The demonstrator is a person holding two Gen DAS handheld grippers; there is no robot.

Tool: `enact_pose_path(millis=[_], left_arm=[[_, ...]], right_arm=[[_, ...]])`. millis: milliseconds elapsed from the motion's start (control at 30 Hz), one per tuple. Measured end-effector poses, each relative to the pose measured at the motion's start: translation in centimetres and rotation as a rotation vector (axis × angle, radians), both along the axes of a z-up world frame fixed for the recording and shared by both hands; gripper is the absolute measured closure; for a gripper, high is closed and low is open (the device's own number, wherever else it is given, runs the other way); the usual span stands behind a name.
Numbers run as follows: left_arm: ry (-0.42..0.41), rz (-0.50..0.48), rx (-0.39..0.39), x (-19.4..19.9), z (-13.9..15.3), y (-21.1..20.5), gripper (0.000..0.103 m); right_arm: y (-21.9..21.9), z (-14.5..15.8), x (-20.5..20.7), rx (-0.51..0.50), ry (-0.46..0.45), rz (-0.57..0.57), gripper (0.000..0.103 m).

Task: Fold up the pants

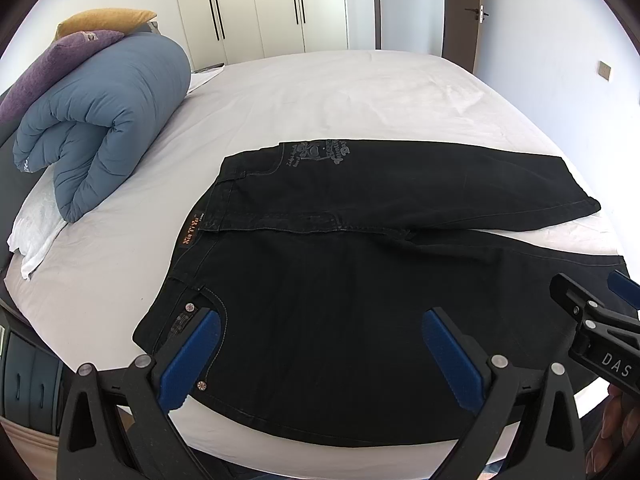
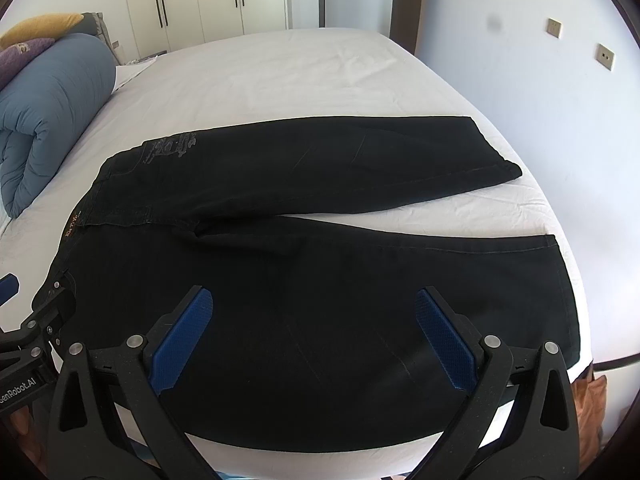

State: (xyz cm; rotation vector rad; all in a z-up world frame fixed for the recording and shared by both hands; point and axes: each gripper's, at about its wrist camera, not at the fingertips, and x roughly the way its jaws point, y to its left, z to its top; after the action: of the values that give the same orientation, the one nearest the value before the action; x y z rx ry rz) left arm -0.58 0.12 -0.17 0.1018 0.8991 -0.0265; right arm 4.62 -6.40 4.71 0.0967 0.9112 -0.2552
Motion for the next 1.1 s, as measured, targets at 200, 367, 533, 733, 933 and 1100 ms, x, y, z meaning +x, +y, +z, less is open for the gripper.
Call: enact_pose_path(millis=[200,367,533,733,933,1100], left_arm=[[0.0,0.0,-0.002,0.04,0.03,0.19,0.0],[0.001,0.001,-0.002,-0.13,0.12,0.31,0.0],[0.003,0.001,-0.002,-0.2,0.11,0.41,0.0],[0.003,0.001,0.0,-0.16,0.09,0.25,0.0],[0.003,0.001,0.0,-0.17,0.08,0.22,0.0],[0.003,0.001,0.0,-0.13,0.08,0.21,0.0]], right_arm=[[0.12,-0.21,-0.02,0.0,-0.001,0.001,0.0],[0.08,-0.14,-0.01,0.001,-0.001,0.0,0.0],[0.24,-0.22,0.06,0.001,0.0,0.001,0.0],[0.46,-0.47,0.03,-0.001,-0.001,0.001,0.0],[0.59,-0.6,0.04,-0.001,0.002,0.002,0.0],[0.65,-0.7,0.0,0.0,0.004,0.003,0.0]])
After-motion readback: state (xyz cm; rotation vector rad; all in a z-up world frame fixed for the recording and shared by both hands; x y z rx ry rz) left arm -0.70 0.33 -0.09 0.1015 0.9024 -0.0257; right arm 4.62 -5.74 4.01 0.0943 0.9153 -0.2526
